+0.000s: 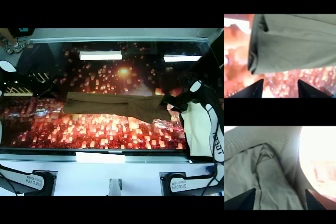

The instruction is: Fold the shirts.

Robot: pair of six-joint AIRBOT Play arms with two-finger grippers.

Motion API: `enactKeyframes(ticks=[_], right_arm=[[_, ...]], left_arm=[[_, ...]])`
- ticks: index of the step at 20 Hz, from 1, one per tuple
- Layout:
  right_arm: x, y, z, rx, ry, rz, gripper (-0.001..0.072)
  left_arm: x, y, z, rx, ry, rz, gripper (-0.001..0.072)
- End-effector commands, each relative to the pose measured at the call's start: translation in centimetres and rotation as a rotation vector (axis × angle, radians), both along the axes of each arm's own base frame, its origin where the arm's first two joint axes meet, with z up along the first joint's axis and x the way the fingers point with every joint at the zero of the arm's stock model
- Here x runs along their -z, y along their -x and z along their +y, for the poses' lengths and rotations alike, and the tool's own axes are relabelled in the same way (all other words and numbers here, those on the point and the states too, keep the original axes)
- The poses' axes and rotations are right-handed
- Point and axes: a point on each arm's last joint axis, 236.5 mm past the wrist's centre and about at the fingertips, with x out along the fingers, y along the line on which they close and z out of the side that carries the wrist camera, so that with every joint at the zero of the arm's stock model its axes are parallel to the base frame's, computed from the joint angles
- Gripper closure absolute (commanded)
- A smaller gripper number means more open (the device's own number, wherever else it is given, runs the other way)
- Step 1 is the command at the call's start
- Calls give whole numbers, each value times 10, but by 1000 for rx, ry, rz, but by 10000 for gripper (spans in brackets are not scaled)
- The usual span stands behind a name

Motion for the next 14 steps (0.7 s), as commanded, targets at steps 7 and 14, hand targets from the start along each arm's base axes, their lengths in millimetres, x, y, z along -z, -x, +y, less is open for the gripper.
enactKeyframes(ticks=[7,14], right_arm=[[34,-6,43,76,-219,64,9],[25,-8,61,112,-316,76,499]], left_arm=[[-84,19,-25,59,-30,-188,211],[-89,32,-95,211,-15,-220,211]])
